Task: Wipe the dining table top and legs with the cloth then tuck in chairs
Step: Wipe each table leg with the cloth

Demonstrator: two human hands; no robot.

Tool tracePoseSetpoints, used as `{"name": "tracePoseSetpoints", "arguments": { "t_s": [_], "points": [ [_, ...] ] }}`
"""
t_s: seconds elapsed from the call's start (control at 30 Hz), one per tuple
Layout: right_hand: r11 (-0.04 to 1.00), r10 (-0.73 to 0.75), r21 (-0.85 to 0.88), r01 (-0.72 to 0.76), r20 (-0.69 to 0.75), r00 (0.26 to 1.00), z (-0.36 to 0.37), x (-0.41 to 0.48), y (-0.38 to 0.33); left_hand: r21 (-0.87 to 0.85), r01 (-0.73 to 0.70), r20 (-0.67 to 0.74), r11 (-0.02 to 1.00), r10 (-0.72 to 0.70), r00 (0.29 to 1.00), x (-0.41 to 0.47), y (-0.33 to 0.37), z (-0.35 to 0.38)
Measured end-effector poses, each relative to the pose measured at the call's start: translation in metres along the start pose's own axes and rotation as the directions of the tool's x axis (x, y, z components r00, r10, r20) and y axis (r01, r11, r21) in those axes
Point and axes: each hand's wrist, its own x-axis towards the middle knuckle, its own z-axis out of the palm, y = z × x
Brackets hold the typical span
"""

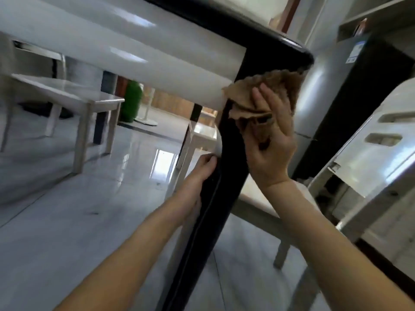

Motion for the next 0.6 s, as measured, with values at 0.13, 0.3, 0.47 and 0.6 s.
{"name": "tracePoseSetpoints", "arguments": {
  "t_s": [0.13,0.3,0.47,0.6],
  "points": [
    [0.826,0.545,0.292,-0.482,-0.199,0.814,0.027,-0.069,-0.043,-0.058,-0.027,0.111,0.998,0.033,0.993,-0.014,-0.003,-0.008],
    [0.365,0.877,0.447,-0.817,0.131,0.463,0.031,-0.198,-0.094,0.017,0.016,0.154,1.000,-0.018,0.988,-0.010,-0.003,-0.012],
    [0.285,0.892,0.436,-0.854,0.206,0.403,0.013,-0.157,-0.084,0.004,0.011,0.162,1.000,-0.012,0.987,-0.011,-0.004,-0.012],
    [0.519,0.783,0.410,-0.750,0.125,0.610,0.004,-0.064,-0.055,-0.082,0.027,0.165,0.996,-0.013,0.986,-0.009,-0.004,-0.012]
  ]
}}
